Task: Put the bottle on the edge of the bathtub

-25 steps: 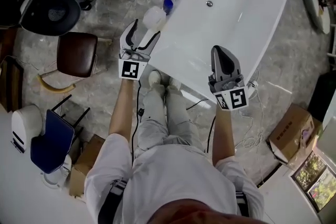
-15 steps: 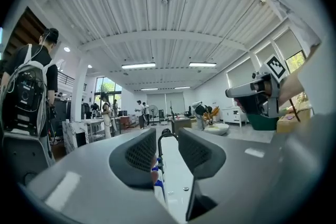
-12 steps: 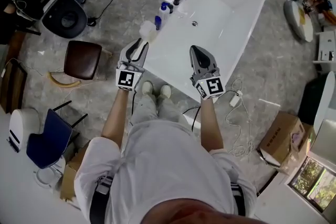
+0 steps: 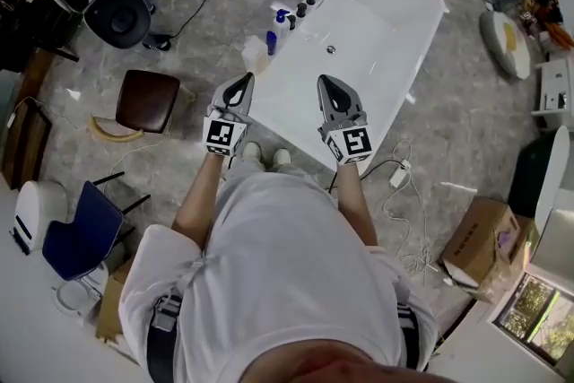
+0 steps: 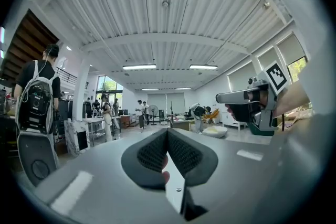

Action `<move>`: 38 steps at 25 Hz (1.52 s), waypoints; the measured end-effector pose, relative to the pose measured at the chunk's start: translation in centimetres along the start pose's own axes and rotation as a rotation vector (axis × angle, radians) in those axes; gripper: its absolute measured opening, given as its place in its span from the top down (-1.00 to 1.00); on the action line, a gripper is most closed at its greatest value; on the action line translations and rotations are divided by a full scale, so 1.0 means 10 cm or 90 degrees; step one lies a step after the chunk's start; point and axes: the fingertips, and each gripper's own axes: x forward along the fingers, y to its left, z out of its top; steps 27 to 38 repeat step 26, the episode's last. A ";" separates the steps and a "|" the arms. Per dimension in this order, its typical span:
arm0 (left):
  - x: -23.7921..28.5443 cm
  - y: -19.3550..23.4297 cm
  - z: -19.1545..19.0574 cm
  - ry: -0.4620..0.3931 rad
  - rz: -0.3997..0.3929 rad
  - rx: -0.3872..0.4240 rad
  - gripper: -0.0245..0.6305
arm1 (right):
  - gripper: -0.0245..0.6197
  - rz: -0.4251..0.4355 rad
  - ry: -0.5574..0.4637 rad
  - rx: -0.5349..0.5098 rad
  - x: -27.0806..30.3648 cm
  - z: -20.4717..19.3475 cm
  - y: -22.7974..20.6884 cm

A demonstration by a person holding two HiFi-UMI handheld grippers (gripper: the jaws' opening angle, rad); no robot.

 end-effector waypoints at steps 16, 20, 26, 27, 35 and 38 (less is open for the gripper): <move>0.28 0.12 0.42 -0.030 0.010 -0.015 0.93 | 0.92 -0.019 -0.040 0.002 0.19 0.02 -0.17; 0.42 0.17 0.35 -0.017 0.001 -0.022 0.93 | 0.92 -0.012 -0.041 0.004 0.36 0.00 -0.24; 0.66 0.16 0.18 0.014 -0.018 -0.025 0.93 | 0.92 -0.001 -0.030 0.007 0.57 -0.09 -0.38; 0.66 0.16 0.18 0.014 -0.018 -0.025 0.93 | 0.92 -0.001 -0.030 0.007 0.57 -0.09 -0.38; 0.66 0.16 0.18 0.014 -0.018 -0.025 0.93 | 0.92 -0.001 -0.030 0.007 0.57 -0.09 -0.38; 0.66 0.16 0.18 0.014 -0.018 -0.025 0.93 | 0.92 -0.001 -0.030 0.007 0.57 -0.09 -0.38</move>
